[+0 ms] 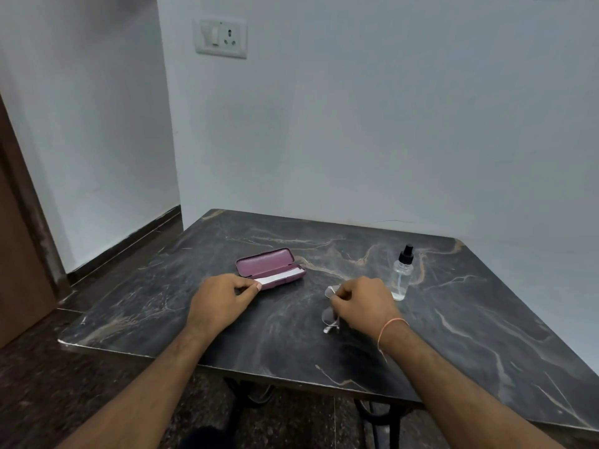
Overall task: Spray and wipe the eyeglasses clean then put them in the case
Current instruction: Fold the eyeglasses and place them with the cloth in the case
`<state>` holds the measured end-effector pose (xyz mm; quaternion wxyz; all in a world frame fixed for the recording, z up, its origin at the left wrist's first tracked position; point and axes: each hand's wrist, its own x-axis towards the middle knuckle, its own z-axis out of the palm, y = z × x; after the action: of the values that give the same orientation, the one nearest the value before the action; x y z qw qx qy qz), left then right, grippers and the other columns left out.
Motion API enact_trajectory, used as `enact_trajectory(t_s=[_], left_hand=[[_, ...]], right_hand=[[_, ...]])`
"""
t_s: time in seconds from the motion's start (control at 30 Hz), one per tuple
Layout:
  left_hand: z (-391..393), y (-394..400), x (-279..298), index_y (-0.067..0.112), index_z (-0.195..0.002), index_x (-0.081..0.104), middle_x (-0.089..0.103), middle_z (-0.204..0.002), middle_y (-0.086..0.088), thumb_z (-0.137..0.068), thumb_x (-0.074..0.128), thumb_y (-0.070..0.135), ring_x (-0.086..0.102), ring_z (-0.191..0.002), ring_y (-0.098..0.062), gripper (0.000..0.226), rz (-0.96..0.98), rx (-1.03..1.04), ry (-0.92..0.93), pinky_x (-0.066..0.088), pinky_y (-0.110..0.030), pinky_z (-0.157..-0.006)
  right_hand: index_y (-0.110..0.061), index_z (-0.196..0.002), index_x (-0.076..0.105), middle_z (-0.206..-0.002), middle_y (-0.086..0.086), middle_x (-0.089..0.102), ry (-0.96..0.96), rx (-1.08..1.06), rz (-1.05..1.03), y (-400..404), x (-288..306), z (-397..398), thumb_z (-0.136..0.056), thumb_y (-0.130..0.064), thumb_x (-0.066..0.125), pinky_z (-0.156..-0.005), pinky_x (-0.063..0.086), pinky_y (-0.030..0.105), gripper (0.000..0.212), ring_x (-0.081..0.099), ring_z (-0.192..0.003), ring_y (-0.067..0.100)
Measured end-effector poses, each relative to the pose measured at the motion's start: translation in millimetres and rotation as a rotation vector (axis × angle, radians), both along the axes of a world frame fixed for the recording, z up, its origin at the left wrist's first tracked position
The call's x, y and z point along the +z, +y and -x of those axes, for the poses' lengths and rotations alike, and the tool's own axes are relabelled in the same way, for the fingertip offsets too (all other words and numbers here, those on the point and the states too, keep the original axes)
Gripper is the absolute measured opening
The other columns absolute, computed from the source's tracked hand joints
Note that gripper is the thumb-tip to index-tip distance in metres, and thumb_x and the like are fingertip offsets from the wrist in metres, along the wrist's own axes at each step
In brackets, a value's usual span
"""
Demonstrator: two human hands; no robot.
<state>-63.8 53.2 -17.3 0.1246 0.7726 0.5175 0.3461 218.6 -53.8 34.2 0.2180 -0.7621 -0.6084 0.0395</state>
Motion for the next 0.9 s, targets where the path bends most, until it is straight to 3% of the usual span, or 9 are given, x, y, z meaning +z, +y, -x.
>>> enact_trajectory(t_s=[0.1, 0.2, 0.27, 0.4, 0.5, 0.6, 0.67, 0.8, 0.9], left_hand=[[2, 6, -2, 0.037, -0.107, 0.087, 0.084, -0.102, 0.019, -0.099, 0.077, 0.044, 0.062, -0.072, 0.011, 0.015, 0.070, 0.039, -0.099, 0.040, -0.007, -0.065], [3, 11, -3, 0.036, -0.100, 0.088, 0.083, -0.093, 0.012, -0.092, 0.085, 0.040, 0.067, -0.076, 0.004, 0.010, 0.086, 0.085, -0.157, 0.040, -0.007, -0.065], [4, 14, -4, 0.035, -0.096, 0.089, 0.075, -0.097, 0.017, -0.088, 0.089, 0.037, 0.068, -0.086, 0.002, 0.009, 0.093, 0.087, -0.203, 0.045, -0.013, -0.075], [4, 14, -4, 0.033, -0.090, 0.089, 0.065, -0.078, 0.037, -0.088, 0.090, 0.034, 0.067, -0.081, 0.011, 0.002, 0.177, 0.053, -0.239, 0.051, -0.011, -0.078], [6, 17, -5, 0.034, -0.090, 0.089, 0.068, -0.078, 0.035, -0.087, 0.091, 0.036, 0.071, -0.082, 0.008, 0.004, 0.217, 0.049, -0.258, 0.048, -0.008, -0.072], [7, 19, -5, 0.033, -0.089, 0.088, 0.076, -0.086, 0.028, -0.084, 0.093, 0.037, 0.074, -0.087, 0.002, 0.008, 0.234, 0.052, -0.296, 0.058, -0.018, -0.079], [8, 19, -5, 0.032, -0.099, 0.085, 0.080, -0.097, 0.021, -0.082, 0.095, 0.038, 0.073, -0.092, 0.000, 0.021, 0.238, 0.051, -0.309, 0.059, -0.021, -0.082], [8, 20, -5, 0.031, -0.132, 0.071, 0.080, -0.116, 0.015, -0.079, 0.098, 0.032, 0.072, -0.100, -0.004, 0.059, 0.297, -0.009, -0.392, 0.061, -0.031, -0.095], [5, 20, -4, 0.023, -0.154, 0.057, 0.080, -0.123, 0.013, -0.081, 0.097, 0.027, 0.068, -0.099, -0.002, 0.083, 0.323, -0.046, -0.385, 0.056, -0.024, -0.090]], right_hand=[[-0.029, -0.067, 0.079, -0.057, -0.014, 0.073, 0.080, -0.003, 0.034, 5, 5, -2, -0.087, -0.032, 0.072, -0.065, 0.064, 0.031, 0.021, 0.066, -0.051, 0.004], [-0.025, -0.072, 0.078, -0.057, -0.007, 0.074, 0.197, -0.017, 0.085, 7, 9, -2, -0.081, -0.016, 0.076, -0.055, 0.060, 0.026, 0.013, 0.066, -0.044, 0.007], [-0.027, -0.075, 0.077, -0.060, -0.009, 0.075, 0.221, -0.035, 0.061, 11, 11, -4, -0.076, -0.018, 0.081, -0.057, 0.057, 0.024, 0.010, 0.066, -0.047, 0.001], [-0.034, -0.087, 0.077, -0.073, -0.014, 0.074, 0.193, -0.013, 0.021, 21, 22, -9, -0.077, -0.020, 0.083, -0.060, 0.051, 0.014, 0.018, 0.070, -0.068, 0.002], [-0.031, -0.104, 0.084, -0.074, -0.019, 0.073, 0.141, 0.054, -0.009, 31, 36, -12, -0.084, -0.022, 0.083, -0.065, 0.046, 0.009, 0.021, 0.065, -0.072, -0.007], [-0.033, -0.108, 0.084, -0.090, -0.015, 0.081, 0.104, 0.099, -0.028, 45, 50, -10, -0.088, -0.027, 0.084, -0.073, 0.051, 0.011, 0.021, 0.065, -0.075, -0.006], [-0.033, -0.110, 0.084, -0.103, -0.013, 0.082, 0.080, 0.134, -0.028, 56, 57, -3, -0.089, -0.030, 0.082, -0.073, 0.049, 0.010, 0.021, 0.069, -0.080, 0.000], [-0.032, -0.109, 0.084, -0.105, -0.013, 0.082, 0.067, 0.259, -0.037, 78, 60, 20, -0.092, -0.028, 0.080, -0.079, 0.049, 0.014, 0.019, 0.067, -0.081, -0.003], [-0.033, -0.109, 0.085, -0.108, -0.012, 0.082, 0.027, 0.351, -0.010, 93, 57, 37, -0.094, -0.024, 0.076, -0.093, 0.056, 0.023, 0.019, 0.072, -0.092, 0.003]])
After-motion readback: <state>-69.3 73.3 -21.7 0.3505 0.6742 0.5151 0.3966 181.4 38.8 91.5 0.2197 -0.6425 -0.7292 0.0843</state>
